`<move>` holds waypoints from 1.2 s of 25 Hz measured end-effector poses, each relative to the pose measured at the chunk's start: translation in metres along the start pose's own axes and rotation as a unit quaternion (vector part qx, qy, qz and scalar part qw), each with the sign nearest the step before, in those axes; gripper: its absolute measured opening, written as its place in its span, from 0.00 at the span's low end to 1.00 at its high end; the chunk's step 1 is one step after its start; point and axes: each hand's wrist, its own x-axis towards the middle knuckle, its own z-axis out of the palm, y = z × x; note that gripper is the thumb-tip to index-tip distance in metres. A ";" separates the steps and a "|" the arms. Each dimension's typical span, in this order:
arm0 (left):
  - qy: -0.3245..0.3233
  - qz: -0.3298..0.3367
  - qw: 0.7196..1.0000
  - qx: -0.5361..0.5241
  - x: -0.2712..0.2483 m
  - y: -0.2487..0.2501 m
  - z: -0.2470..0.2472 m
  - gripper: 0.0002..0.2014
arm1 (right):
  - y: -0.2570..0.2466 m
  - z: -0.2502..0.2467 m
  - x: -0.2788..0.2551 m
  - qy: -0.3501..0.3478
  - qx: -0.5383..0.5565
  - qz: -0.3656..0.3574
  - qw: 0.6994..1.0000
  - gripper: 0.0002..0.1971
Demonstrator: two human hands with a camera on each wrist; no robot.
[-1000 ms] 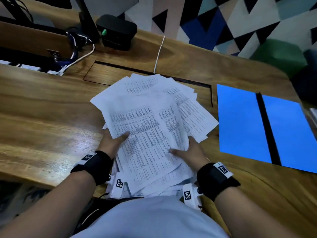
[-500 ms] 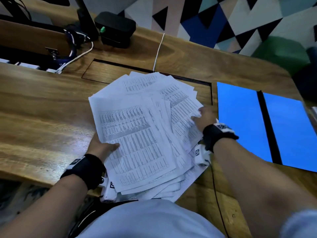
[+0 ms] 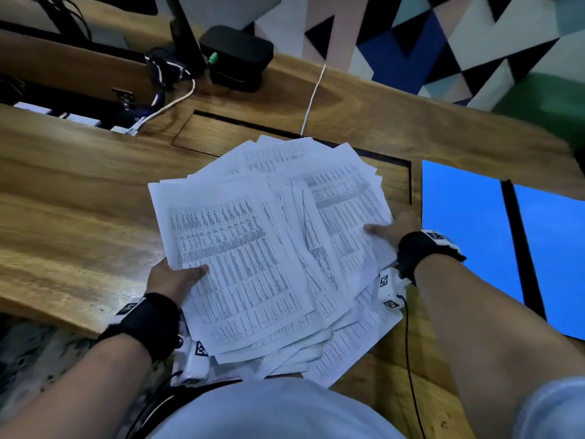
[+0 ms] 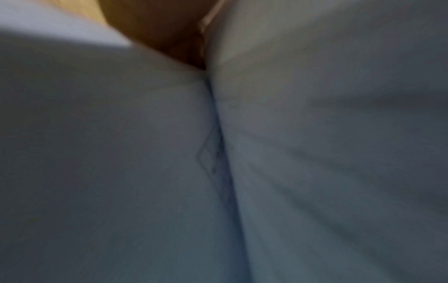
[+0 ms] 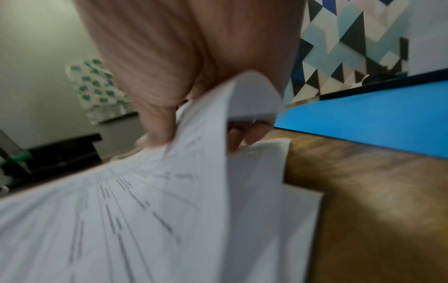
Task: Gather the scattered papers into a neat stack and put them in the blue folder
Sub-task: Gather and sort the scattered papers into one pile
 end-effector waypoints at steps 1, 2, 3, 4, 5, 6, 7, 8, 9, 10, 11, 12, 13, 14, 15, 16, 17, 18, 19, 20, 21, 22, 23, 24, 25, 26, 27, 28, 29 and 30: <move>0.008 0.004 1.000 0.004 -0.002 0.002 0.005 0.13 | -0.001 0.003 -0.001 0.030 0.049 -0.028 0.998 0.19; 0.015 0.009 1.000 0.006 -0.004 0.004 0.011 0.12 | -0.004 0.003 -0.006 0.056 0.086 -0.050 0.993 0.15; 0.017 0.011 1.000 0.009 -0.006 0.006 0.016 0.11 | -0.005 0.003 -0.013 0.064 0.123 -0.072 0.988 0.12; 0.015 0.007 1.000 0.017 -0.005 0.005 0.021 0.12 | -0.007 0.002 -0.020 0.049 0.117 -0.080 0.989 0.10; 0.011 0.001 1.000 0.025 -0.006 0.006 0.026 0.14 | -0.008 0.002 -0.026 0.027 0.094 -0.085 0.992 0.07; 0.006 -0.007 1.000 0.028 -0.005 0.006 0.030 0.16 | -0.006 0.004 -0.032 -0.015 0.045 -0.077 0.996 0.04; 0.000 -0.012 1.000 0.025 -0.005 0.007 0.035 0.16 | -0.005 0.006 -0.039 -0.058 -0.006 -0.078 0.995 0.02; -0.008 -0.021 1.000 0.018 -0.005 0.008 0.038 0.16 | -0.003 0.009 -0.044 -0.099 -0.058 -0.076 0.990 0.04; -0.014 -0.023 1.000 0.013 -0.006 0.009 0.041 0.16 | -0.003 0.011 -0.050 -0.133 -0.104 -0.075 0.983 0.05; -0.017 -0.025 0.999 0.011 -0.007 0.009 0.043 0.15 | 0.000 0.012 -0.052 -0.165 -0.144 -0.075 0.973 0.07; -0.024 -0.022 0.999 0.010 -0.009 0.011 0.046 0.14 | 0.000 0.011 -0.056 -0.191 -0.179 -0.072 0.962 0.08; -0.032 -0.020 0.999 0.009 -0.012 0.013 0.048 0.12 | 0.000 0.009 -0.059 -0.208 -0.217 -0.063 0.952 0.06; -0.040 -0.014 0.999 0.009 -0.016 0.015 0.049 0.13 | 0.000 0.003 -0.063 -0.213 -0.253 -0.056 0.942 0.03; -0.042 -0.009 0.999 0.017 -0.017 0.014 0.050 0.14 | 0.001 -0.004 -0.065 -0.203 -0.276 -0.054 0.938 0.05; -0.039 -0.002 0.999 0.029 -0.019 0.012 0.049 0.15 | 0.002 -0.011 -0.067 -0.187 -0.293 -0.045 0.937 0.09; -0.031 0.003 0.999 0.036 -0.018 0.010 0.049 0.15 | 0.002 -0.017 -0.070 -0.178 -0.304 -0.024 0.935 0.13; -0.027 0.011 0.999 0.036 -0.019 0.009 0.048 0.15 | 0.004 -0.021 -0.071 -0.178 -0.314 -0.009 0.932 0.15; -0.030 0.020 0.999 0.040 -0.019 0.008 0.048 0.15 | 0.007 -0.022 -0.071 -0.186 -0.315 0.000 0.931 0.13; -0.040 0.028 0.998 0.051 -0.022 0.008 0.050 0.15 | 0.010 -0.020 -0.071 -0.205 -0.315 0.007 0.927 0.09; -0.053 0.033 0.996 0.060 -0.023 0.009 0.053 0.16 | 0.014 -0.015 -0.071 -0.213 -0.280 0.003 0.936 0.05; -0.062 0.038 0.996 0.059 -0.024 0.010 0.057 0.16 | 0.017 -0.010 -0.070 -0.202 -0.207 -0.009 0.957 0.04; -0.070 0.045 0.995 0.059 -0.025 0.010 0.060 0.16 | 0.020 -0.005 -0.068 -0.168 -0.093 -0.013 0.981 0.10; -0.069 0.047 0.995 0.063 -0.026 0.010 0.064 0.15 | 0.019 -0.002 -0.067 -0.114 0.017 -0.013 0.993 0.12; -0.055 0.045 0.994 0.079 -0.025 0.009 0.067 0.14 | 0.018 0.000 -0.064 -0.059 0.084 -0.026 0.994 0.09; -0.026 0.052 0.990 0.130 -0.022 0.007 0.068 0.14 | 0.018 0.002 -0.062 -0.020 0.087 -0.041 0.995 0.08; 0.011 0.067 0.977 0.204 -0.020 0.005 0.069 0.16 | 0.019 0.004 -0.059 -0.005 0.045 -0.050 0.998 0.13; 0.040 0.083 0.956 0.277 -0.020 0.003 0.070 0.18 | 0.021 0.007 -0.058 -0.011 -0.002 -0.051 0.999 0.17; 0.053 0.098 0.941 0.319 -0.022 0.004 0.073 0.19 | 0.021 0.012 -0.059 -0.030 -0.038 -0.045 0.998 0.16; 0.042 0.106 0.937 0.329 -0.024 0.004 0.076 0.19 | 0.022 0.016 -0.061 -0.049 -0.058 -0.046 0.996 0.14; 0.018 0.106 0.943 0.315 -0.027 0.003 0.080 0.19 | 0.021 0.020 -0.063 -0.075 -0.054 -0.045 0.995 0.11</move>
